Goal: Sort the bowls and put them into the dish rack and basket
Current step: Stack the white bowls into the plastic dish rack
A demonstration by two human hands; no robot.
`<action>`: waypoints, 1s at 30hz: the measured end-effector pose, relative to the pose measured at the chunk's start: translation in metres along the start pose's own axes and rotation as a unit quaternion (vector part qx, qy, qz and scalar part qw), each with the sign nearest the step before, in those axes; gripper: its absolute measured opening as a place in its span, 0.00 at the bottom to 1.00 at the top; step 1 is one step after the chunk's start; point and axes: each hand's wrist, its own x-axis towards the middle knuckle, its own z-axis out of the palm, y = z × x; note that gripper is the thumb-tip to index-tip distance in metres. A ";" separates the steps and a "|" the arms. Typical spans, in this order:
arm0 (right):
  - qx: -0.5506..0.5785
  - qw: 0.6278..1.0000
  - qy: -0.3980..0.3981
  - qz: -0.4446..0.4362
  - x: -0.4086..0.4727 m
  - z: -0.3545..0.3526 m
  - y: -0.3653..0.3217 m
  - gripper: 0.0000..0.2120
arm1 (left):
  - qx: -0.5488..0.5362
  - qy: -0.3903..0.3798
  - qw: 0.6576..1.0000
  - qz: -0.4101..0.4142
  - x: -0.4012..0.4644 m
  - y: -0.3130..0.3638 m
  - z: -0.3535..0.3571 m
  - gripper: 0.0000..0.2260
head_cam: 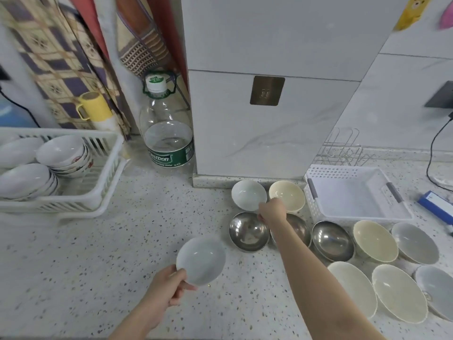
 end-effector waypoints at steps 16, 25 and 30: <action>-0.096 0.991 0.088 0.002 0.016 0.032 -0.024 0.09 | -0.099 0.043 0.994 0.020 -0.005 0.025 -0.082 0.15; -0.110 0.981 0.111 -0.111 -0.060 0.070 -0.080 0.13 | -0.148 -0.005 0.983 0.113 -0.019 0.069 -0.184 0.16; -0.070 0.990 -0.017 -0.124 -0.106 0.115 -0.131 0.14 | -0.145 0.027 0.973 0.176 -0.017 0.094 -0.271 0.10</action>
